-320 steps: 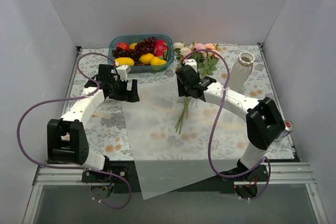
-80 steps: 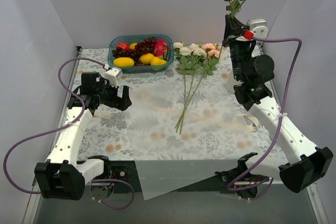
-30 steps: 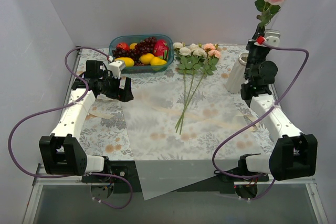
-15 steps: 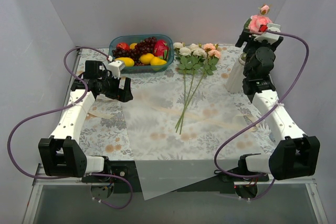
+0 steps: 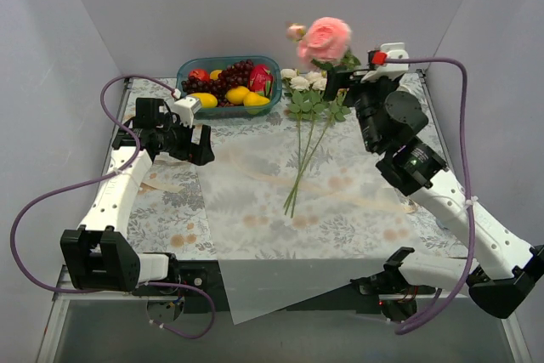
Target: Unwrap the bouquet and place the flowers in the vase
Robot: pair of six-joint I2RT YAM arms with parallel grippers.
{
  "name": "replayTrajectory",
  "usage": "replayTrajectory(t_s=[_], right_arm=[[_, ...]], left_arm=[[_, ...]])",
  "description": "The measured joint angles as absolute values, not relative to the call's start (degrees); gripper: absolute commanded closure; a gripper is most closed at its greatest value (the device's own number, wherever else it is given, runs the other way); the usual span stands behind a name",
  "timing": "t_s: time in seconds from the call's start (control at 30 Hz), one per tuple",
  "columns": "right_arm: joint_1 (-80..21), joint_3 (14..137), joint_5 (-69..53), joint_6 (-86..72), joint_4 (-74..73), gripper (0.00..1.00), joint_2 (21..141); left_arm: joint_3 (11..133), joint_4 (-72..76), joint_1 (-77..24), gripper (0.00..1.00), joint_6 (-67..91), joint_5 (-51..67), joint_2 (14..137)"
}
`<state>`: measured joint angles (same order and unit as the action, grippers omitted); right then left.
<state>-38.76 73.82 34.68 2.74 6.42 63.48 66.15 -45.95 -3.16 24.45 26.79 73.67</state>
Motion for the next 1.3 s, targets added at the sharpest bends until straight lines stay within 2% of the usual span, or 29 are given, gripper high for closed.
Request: replayTrajectory(t_s=[0.1,0.23,0.37,0.47,0.67,0.83,0.97,1.1,1.3], right_arm=[[-45.7,73.8,38.7,2.0,3.0,0.02,63.6],[-49.2,70.9,43.4,-3.1,-2.4,0.02,65.4],[-49.9,69.8,47.0,-6.2,-7.2,0.02,70.5],[-47.4,66.7,46.4,-6.4,-7.3,0.02,69.7],[-39.5,69.4,36.4,1.5,-8.1,0.02,66.2],[-40.1,78.3,19.6,12.8,-15.1,0.07,75.4],[-41.0,76.6,10.5,22.2,-22.0,0.12,85.8],[-41.3,75.0,6.4,28.9,-27.8,0.15,93.4],[-41.3,75.1,5.8,35.4,-27.2,0.16,97.0]], left_arm=[[66.3,-46.0,-3.2,0.02,24.4,26.8,73.5],[66.3,-46.3,-3.2,0.02,24.4,26.6,72.6],[66.3,-46.6,-3.2,0.02,24.3,26.2,71.0],[66.2,-46.7,-3.2,0.02,24.1,25.8,69.3],[66.0,-46.8,-3.2,0.02,23.6,25.6,67.4],[66.1,-47.0,-3.2,0.02,23.6,25.7,67.4],[66.1,-47.5,-3.2,0.02,23.8,25.7,67.5],[66.1,-47.9,-3.2,0.02,23.8,25.6,67.5],[66.1,-48.1,-3.2,0.02,23.5,25.3,67.5]])
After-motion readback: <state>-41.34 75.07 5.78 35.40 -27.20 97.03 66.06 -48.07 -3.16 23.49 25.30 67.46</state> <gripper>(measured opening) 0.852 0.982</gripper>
